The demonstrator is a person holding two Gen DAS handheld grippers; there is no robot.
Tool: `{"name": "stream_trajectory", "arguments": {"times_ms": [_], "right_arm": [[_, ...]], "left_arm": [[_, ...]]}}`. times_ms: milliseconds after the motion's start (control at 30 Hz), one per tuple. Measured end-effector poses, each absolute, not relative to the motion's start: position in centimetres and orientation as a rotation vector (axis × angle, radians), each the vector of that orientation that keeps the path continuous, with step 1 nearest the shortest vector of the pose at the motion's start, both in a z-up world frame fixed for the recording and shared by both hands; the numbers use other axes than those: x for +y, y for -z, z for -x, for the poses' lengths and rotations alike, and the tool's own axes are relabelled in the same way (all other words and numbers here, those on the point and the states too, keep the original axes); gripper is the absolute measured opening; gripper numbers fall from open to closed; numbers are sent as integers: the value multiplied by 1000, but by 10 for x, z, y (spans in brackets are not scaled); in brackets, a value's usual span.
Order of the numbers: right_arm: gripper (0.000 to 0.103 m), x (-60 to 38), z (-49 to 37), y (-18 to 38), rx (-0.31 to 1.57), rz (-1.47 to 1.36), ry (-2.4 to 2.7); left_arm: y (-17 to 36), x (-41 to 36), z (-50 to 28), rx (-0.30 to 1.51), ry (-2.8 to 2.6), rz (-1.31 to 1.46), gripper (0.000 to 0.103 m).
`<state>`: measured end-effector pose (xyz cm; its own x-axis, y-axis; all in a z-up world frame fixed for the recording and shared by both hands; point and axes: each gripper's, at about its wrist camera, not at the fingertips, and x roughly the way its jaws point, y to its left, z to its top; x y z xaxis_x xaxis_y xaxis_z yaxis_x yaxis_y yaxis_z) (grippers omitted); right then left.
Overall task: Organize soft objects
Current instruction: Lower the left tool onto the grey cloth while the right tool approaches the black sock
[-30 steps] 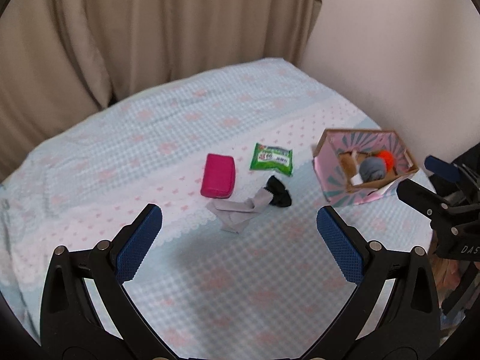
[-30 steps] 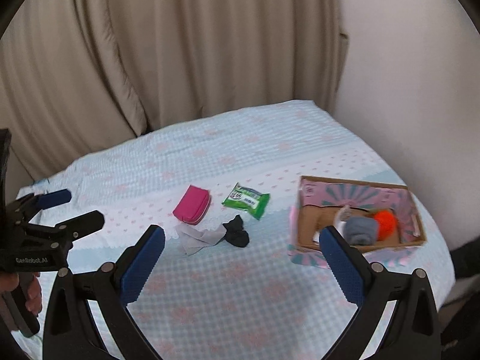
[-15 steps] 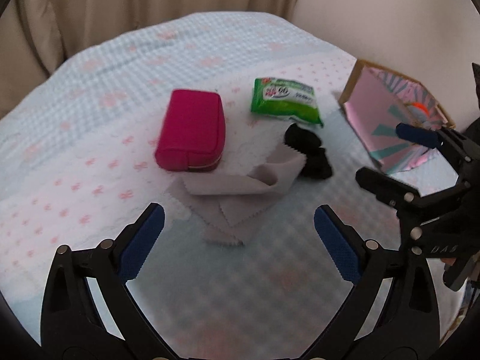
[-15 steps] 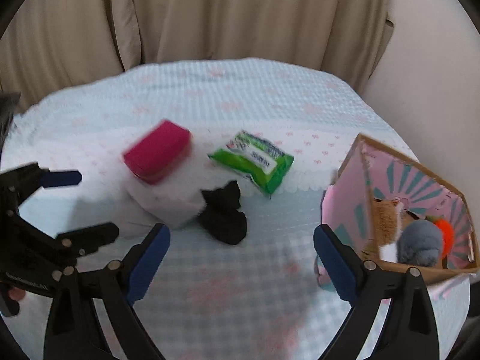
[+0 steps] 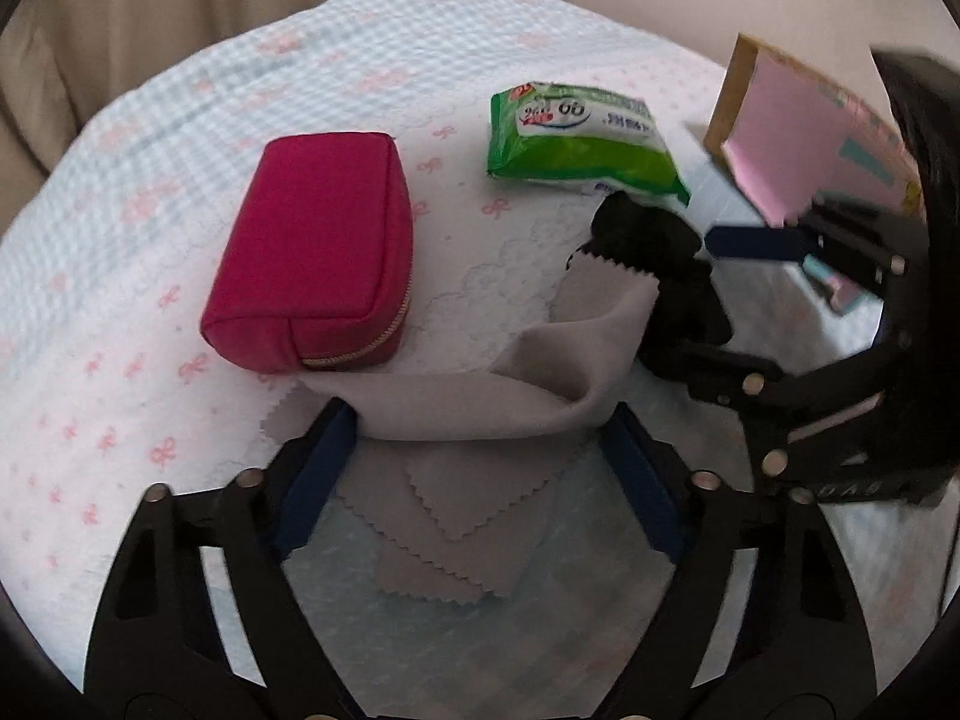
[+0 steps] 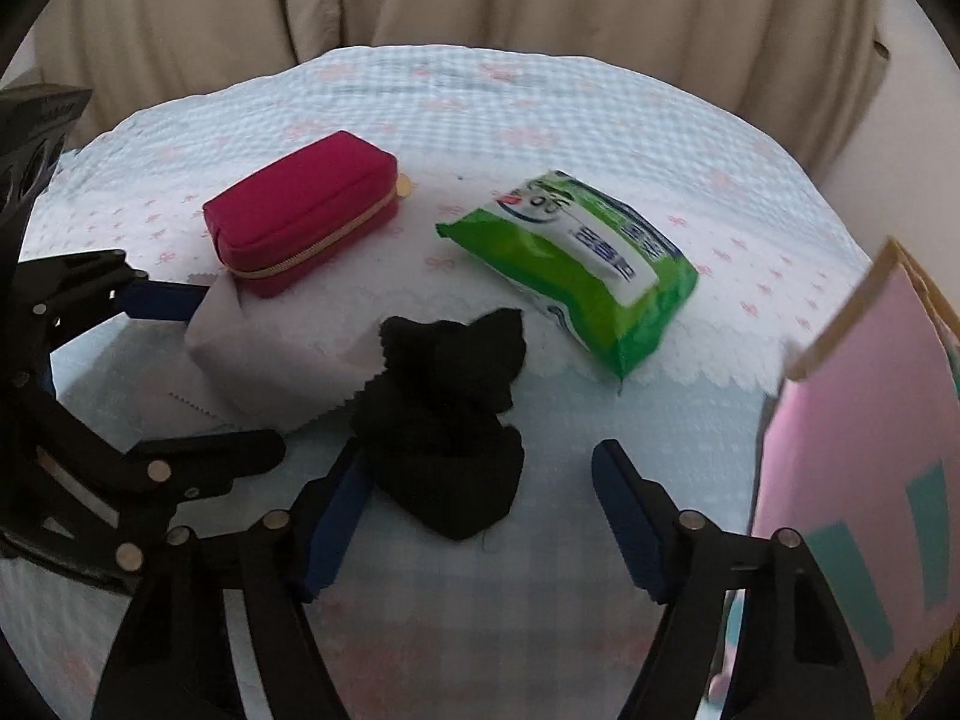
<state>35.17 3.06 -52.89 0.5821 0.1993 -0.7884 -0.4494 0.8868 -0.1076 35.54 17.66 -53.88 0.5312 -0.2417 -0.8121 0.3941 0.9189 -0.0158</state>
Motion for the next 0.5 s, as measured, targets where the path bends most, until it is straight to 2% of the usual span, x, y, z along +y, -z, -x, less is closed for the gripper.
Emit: {"name": "stream_trajectory", "arguments": {"times_ms": [33,100,133,200,233,300,333,367,500], "right_arm": [[70,31,-354,529,875,304,-407],[69,37,-362,531,878,303,-436],[65,40,-363,531,875,308,-446],[57,48,-366,531,874,315,-467],[50,52,-367,530,877,316,-477],[40,58,-368,529,878,319,-484],[34,60,-368,529,878,321,-485],[33,62,-367,529,878,324,-480],[26,62,-360,526,877,310,-459]], "left_arm": [[538,176,-355,940,380,-191,76],[536,178,-358,952,365,-183,65],[535,180,-359,956,356,-180,62],[534,183,-360,958,339,-173,49],[533,185,-361,959,330,-169,45],[532,189,-362,959,316,-167,26],[531,190,-362,961,315,-165,21],[530,192,-362,964,314,-160,13],[526,195,-359,973,317,-155,9]]}}
